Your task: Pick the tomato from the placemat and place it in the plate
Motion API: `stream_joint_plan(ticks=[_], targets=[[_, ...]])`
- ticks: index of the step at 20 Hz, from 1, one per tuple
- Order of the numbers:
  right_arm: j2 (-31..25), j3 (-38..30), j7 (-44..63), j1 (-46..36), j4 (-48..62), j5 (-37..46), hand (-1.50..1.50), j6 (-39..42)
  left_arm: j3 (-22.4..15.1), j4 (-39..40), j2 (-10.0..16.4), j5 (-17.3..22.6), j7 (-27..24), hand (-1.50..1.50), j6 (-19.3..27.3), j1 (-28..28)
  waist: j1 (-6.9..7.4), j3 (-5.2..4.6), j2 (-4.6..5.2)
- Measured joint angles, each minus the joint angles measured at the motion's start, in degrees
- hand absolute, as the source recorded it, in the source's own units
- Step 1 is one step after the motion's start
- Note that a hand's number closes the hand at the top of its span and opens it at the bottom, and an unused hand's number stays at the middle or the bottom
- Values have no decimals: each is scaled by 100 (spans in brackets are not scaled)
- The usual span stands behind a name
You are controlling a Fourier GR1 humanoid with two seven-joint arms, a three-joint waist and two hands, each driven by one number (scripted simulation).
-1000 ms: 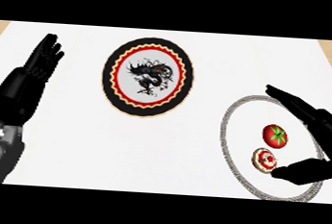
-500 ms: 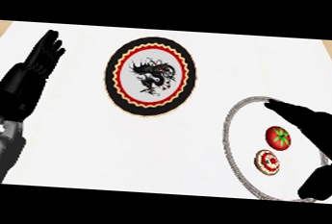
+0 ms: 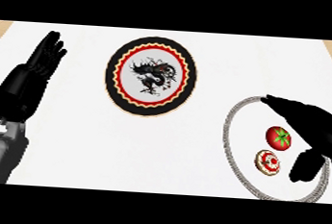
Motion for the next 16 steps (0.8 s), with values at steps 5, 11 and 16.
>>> stream_joint_plan(ticks=[5, 11, 16], targets=[[352, -51, -16, -29, 498, 559, -150, 159, 127, -125, -60, -90, 37, 0, -123, 99, -4, 2, -1], [675, -209, -464, 184, 1030, 1153, -150, 154, 207, -277, -243, -277, 82, 0, -201, 213, -17, 3, -2], [1024, -279, -743, 196, 1411, 1559, -150, 264, 348, -178, -340, -383, 162, 0, -309, 57, -23, 3, -2]])
